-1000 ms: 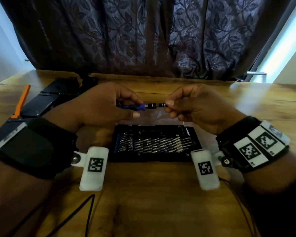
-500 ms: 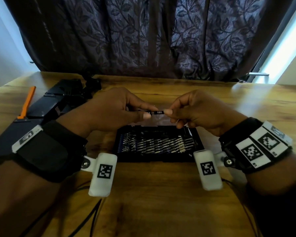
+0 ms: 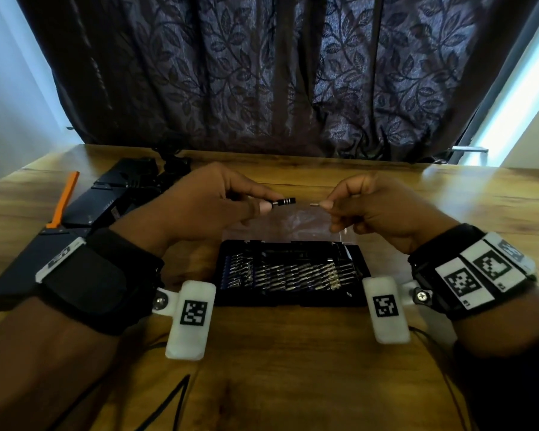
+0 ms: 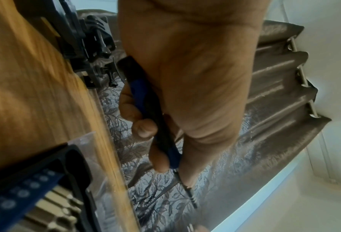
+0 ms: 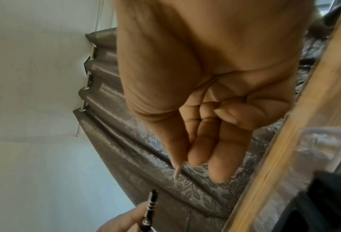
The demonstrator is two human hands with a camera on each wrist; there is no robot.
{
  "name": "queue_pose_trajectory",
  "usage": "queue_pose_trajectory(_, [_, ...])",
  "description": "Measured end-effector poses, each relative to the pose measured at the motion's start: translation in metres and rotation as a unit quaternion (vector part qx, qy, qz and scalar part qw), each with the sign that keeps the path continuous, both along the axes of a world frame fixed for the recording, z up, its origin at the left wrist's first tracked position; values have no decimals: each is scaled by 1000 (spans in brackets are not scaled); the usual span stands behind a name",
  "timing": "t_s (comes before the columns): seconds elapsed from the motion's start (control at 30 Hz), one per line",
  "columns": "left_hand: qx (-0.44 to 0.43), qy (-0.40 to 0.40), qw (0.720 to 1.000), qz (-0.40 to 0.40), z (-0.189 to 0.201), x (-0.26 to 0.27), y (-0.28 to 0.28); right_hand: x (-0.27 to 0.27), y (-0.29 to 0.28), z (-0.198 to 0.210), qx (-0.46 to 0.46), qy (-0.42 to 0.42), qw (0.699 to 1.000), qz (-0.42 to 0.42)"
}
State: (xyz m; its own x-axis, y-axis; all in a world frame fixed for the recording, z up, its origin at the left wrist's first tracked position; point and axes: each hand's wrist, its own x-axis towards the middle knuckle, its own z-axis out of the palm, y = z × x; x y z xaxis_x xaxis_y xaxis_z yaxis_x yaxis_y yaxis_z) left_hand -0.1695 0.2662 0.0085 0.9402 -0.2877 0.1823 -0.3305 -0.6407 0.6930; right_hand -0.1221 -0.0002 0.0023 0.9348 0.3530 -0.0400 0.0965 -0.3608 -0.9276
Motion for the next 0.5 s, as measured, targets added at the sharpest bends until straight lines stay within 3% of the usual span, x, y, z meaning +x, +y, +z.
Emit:
queue_pose_trajectory(0.3, [-79, 0, 997, -3, 3, -4, -13, -4, 7, 5, 152, 76, 985, 39])
queue_pose_trajectory(0.5, [-193, 23, 981, 11, 2, -4, -16, -1, 13, -2, 141, 50, 984, 94])
